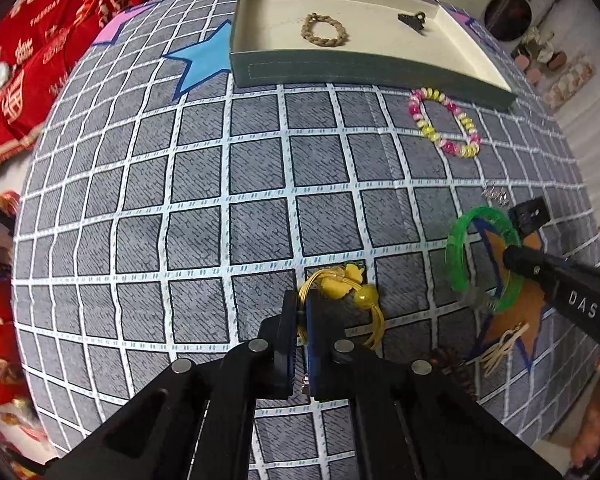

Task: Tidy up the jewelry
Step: 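Grasp the yellow cord bracelet with the left tool while the right tool grasps the green bangle, then carry the yellow bracelet and green bangle over the white tray with both tools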

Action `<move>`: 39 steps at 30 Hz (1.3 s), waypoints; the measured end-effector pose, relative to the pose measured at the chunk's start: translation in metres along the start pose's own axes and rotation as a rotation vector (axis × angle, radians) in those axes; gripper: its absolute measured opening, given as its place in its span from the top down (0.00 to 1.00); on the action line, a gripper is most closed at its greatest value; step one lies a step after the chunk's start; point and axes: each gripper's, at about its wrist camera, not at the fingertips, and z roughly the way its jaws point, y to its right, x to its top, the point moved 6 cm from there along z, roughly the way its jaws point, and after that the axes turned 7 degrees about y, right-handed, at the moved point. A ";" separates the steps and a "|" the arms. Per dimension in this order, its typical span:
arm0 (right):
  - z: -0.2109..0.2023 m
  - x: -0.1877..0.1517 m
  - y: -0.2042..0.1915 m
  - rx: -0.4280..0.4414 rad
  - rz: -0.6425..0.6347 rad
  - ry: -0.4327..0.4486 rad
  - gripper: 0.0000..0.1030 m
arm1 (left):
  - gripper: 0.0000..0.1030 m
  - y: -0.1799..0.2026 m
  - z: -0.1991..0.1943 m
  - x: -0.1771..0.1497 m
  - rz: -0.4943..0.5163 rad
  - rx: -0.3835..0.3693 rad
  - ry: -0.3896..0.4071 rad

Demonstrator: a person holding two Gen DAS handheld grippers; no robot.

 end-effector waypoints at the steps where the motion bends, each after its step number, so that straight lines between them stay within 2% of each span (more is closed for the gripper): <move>1: -0.001 0.001 0.001 0.009 0.003 0.001 0.93 | 0.89 0.000 -0.001 0.001 -0.011 -0.007 0.000; 14: -0.030 0.012 0.025 0.125 0.038 -0.005 0.93 | 0.89 -0.004 -0.023 0.024 -0.040 -0.051 0.042; 24: -0.055 0.036 0.036 0.164 0.059 0.018 0.93 | 0.89 0.006 -0.054 0.090 -0.063 -0.084 0.092; 30: -0.071 0.066 0.048 0.173 0.049 0.055 0.93 | 0.89 0.009 -0.073 0.126 -0.057 -0.103 0.149; 35: -0.079 0.104 0.055 0.173 0.035 0.099 0.93 | 0.89 0.004 -0.083 0.152 -0.063 -0.123 0.200; 36: -0.079 0.112 0.056 0.174 0.034 0.106 0.93 | 0.89 0.006 -0.083 0.166 -0.062 -0.124 0.210; 39: -0.077 0.137 0.054 0.173 0.024 0.131 0.93 | 0.89 0.005 -0.087 0.172 -0.055 -0.123 0.235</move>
